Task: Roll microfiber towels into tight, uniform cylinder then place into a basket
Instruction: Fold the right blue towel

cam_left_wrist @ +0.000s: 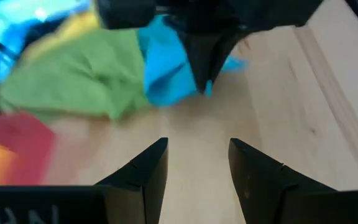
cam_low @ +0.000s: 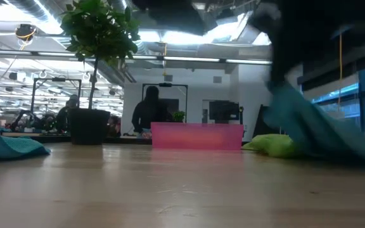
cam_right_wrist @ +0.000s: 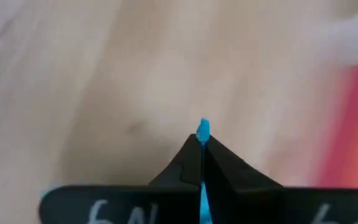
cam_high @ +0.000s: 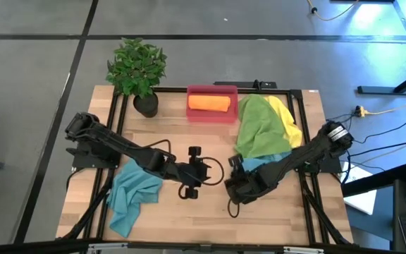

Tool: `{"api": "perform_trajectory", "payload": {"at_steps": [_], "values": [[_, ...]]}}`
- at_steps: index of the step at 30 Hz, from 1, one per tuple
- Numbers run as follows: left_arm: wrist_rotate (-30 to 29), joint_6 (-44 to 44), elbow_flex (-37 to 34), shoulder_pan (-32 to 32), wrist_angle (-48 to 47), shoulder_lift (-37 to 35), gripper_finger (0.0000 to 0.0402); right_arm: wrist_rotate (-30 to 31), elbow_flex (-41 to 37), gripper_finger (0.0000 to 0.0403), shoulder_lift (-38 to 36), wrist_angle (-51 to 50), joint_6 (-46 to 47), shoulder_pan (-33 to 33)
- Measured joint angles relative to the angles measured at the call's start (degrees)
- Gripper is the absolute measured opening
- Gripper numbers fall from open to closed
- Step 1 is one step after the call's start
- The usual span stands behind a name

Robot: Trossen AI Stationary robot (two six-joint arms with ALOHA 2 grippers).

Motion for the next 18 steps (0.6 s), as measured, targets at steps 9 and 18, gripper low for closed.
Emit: {"api": "perform_trajectory", "payload": {"at_steps": [9,18], "values": [[-20.13,7.01,4.38,-11.19,0.82,-4.14,0.0156,20.37,26.37,0.0003,-0.15,-13.38,-4.59,0.0],[-30.42,7.63,0.82,-16.43,2.25,-7.87,0.0156,22.79,46.08,0.0002,-0.22,-11.76,-14.11,0.0]]}}
